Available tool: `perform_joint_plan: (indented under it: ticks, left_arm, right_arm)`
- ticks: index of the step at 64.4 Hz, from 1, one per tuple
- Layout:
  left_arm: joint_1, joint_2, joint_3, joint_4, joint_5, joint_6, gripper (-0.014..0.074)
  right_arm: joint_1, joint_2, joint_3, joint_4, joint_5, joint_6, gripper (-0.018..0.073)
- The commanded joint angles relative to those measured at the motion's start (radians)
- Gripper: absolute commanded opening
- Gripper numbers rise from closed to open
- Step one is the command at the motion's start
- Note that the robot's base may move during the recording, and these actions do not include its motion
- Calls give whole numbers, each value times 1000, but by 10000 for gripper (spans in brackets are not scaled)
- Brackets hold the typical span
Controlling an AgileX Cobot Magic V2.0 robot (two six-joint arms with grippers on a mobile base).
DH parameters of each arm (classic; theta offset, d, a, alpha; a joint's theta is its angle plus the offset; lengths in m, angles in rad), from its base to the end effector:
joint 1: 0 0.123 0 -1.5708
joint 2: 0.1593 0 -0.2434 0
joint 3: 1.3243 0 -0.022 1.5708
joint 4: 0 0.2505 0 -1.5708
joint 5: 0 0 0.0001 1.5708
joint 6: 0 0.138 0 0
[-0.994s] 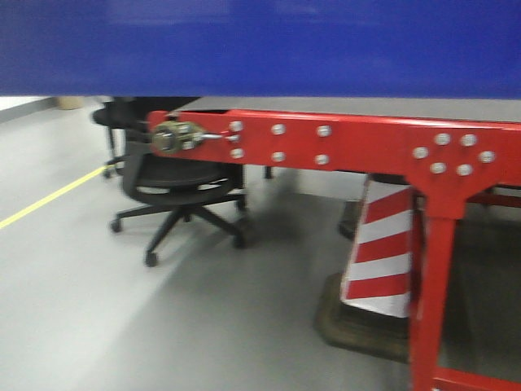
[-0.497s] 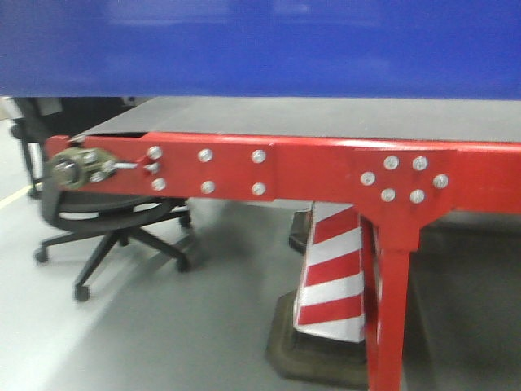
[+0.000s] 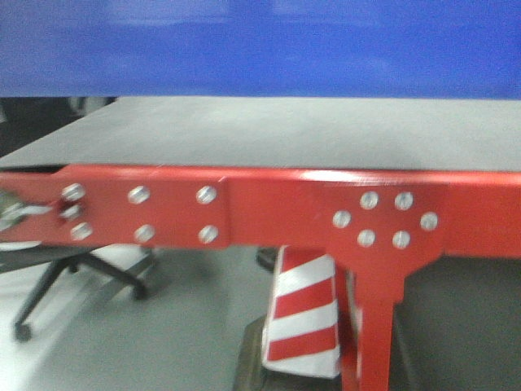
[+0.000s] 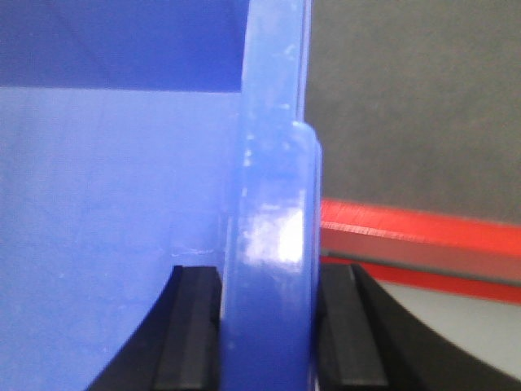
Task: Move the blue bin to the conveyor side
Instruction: 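Carry the bin with both grippers toward the red-framed conveyor, then move the held bin over the dark conveyor belt with both grippers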
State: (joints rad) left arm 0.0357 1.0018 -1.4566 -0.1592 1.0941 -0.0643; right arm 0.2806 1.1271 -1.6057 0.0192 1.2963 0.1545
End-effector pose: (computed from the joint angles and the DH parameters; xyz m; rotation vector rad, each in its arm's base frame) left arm 0.2235 -0.0115 0.4232 -0.0996 2.1164 -0.2104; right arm 0.2242 0.0673 0.4174 -0.1493 2.3089 0.2466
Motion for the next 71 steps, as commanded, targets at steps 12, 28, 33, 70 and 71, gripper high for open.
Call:
perform_joint_plan:
  ticks: [12,28,33,70,71]
  left_arm:
    - [-1,-20,-16,35,-116,7,-20]
    - [-1,-20,-16,35,-116,7,-20]
    - [-1,-20,-16,35,-116,7,-20]
    - [-1,-16,-16,35,-117,7,-20]
    - [-1,-16,-16,35,-117,7,-20]
  right_arm:
    - [-7,-21,-13,-71,-75,-15,-81]
    - [-7,-21,-13,-71,-75,-15,-81]
    - [-7,-21,-13,-71,-75,-15,-81]
    - [-7,-21,-13,-71,-75,-15,-81]
    - [-7,-21,-13,-71,-75,-15,-81]
